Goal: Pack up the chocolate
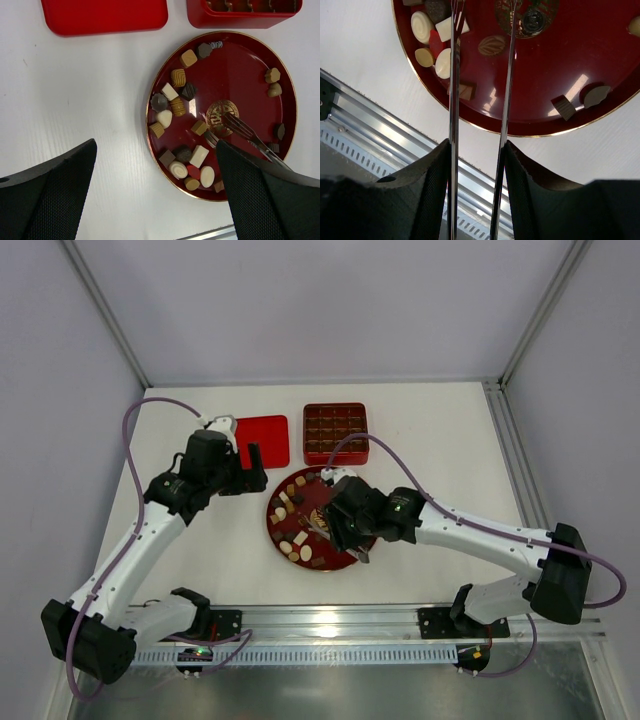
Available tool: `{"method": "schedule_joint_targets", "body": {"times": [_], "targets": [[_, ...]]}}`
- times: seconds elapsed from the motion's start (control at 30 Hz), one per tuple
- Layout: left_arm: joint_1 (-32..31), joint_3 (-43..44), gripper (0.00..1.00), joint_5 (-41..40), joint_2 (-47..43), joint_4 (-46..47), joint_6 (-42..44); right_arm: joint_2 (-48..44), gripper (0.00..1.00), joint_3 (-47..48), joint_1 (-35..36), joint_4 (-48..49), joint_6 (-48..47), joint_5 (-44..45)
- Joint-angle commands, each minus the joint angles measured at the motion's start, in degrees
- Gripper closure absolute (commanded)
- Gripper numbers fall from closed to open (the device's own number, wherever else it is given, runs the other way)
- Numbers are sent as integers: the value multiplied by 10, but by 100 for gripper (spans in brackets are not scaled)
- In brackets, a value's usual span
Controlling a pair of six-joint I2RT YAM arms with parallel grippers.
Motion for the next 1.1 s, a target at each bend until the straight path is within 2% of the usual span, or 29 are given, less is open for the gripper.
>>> {"method": "schedule_joint_targets", "body": {"times": [0.0,0.47,1.07], "targets": [[-1,18,0,-11,-7,-5,4,7,52,38,10,31,6,3],[-2,17,0,-10,-11,-5,4,52,53,48,15,42,3,0],[-1,11,0,-11,-16,-6,3,79,67,60,19,37,0,11]]}}
